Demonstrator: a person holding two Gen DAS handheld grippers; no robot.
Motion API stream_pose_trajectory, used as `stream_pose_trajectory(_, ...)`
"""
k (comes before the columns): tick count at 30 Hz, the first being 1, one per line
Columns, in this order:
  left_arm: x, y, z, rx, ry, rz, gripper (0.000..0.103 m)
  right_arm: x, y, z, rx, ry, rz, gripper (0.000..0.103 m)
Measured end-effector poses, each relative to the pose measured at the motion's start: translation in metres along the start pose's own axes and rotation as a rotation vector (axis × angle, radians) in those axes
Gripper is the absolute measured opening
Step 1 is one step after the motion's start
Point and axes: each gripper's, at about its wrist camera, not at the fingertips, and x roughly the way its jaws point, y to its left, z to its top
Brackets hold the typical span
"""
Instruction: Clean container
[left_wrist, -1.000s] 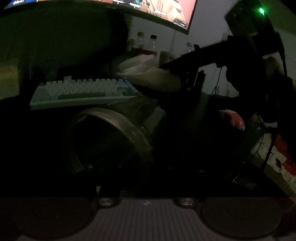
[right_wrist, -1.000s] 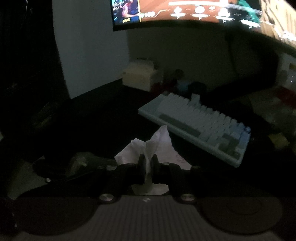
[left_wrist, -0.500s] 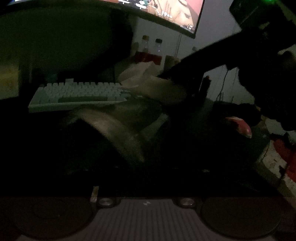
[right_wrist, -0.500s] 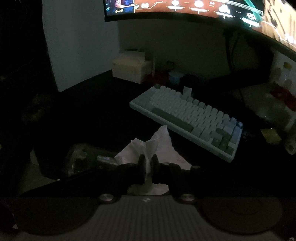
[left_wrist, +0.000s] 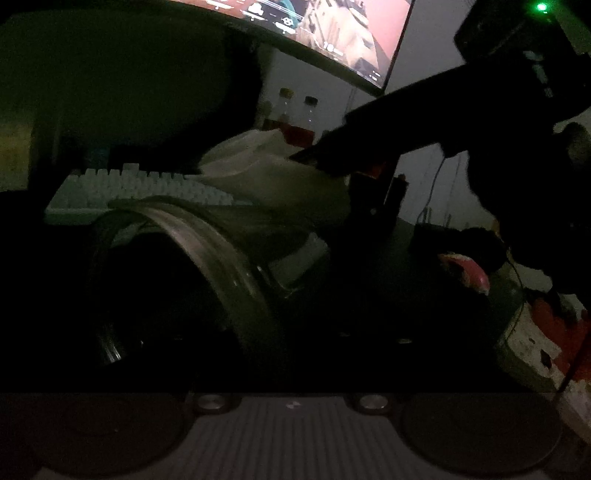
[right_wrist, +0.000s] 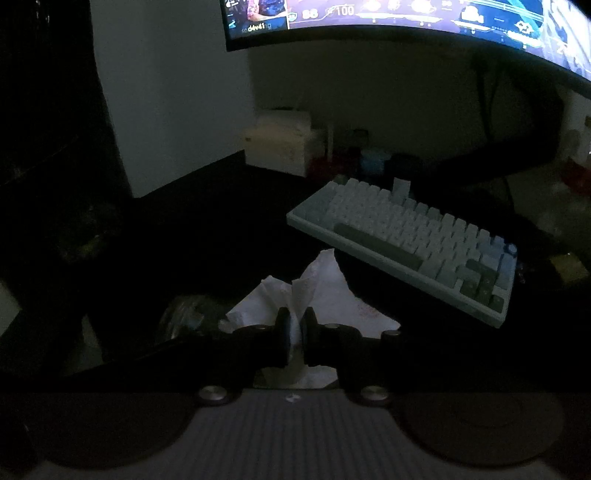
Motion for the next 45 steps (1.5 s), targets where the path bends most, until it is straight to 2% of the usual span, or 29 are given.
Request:
stream_pose_trajectory(3,-0.003,0.005,-0.001,-0.017,0.004,-0.001,0.030,0.001,-0.004,-0.001,-0.002,0.001,-0.039,0.009)
stream_pose_trajectory(4,-0.004,0.007,-0.001,-0.024,0.002,0.000,0.036,0.002,-0.007,-0.002,-0.002,0.003,-0.062,0.009)
stream_pose_trajectory(5,-0.005,0.008,-0.001,-0.031,-0.003,0.004,0.048,0.003,-0.011,-0.002,0.004,0.007,-0.085,0.009)
stream_pose_trajectory(7,-0.005,0.011,-0.001,-0.038,-0.013,-0.009,0.061,0.005,-0.019,-0.001,0.026,0.016,-0.119,0.009)
stream_pose_trajectory(11,-0.003,0.010,0.001,-0.043,-0.013,-0.035,0.075,0.009,-0.021,-0.001,0.036,0.017,-0.160,0.009)
stream_pose_trajectory(19,0.001,0.008,0.006,-0.037,0.006,0.017,0.075,0.003,0.016,-0.002,0.009,-0.022,-0.010,0.009)
stream_pose_trajectory(21,0.002,0.010,0.008,-0.042,0.009,0.012,0.076,0.004,0.020,-0.001,0.011,-0.023,-0.006,0.009)
stream_pose_trajectory(24,0.004,0.011,0.010,-0.053,0.017,0.006,0.076,0.007,0.010,-0.001,0.042,-0.025,-0.043,0.009)
stream_pose_trajectory(27,0.006,0.011,0.011,-0.057,0.020,0.006,0.076,0.011,-0.007,-0.001,0.079,-0.023,-0.119,0.010)
stream_pose_trajectory(30,0.007,0.010,0.011,-0.055,0.023,0.002,0.083,0.013,-0.019,-0.002,0.098,-0.018,-0.165,0.010)
stream_pose_trajectory(36,0.008,0.006,0.009,-0.033,0.014,0.026,0.084,0.013,-0.013,-0.003,0.062,-0.031,-0.166,0.012)
stream_pose_trajectory(45,0.005,0.011,0.008,-0.051,0.003,0.011,0.084,0.011,-0.011,-0.004,0.063,-0.035,-0.159,0.012)
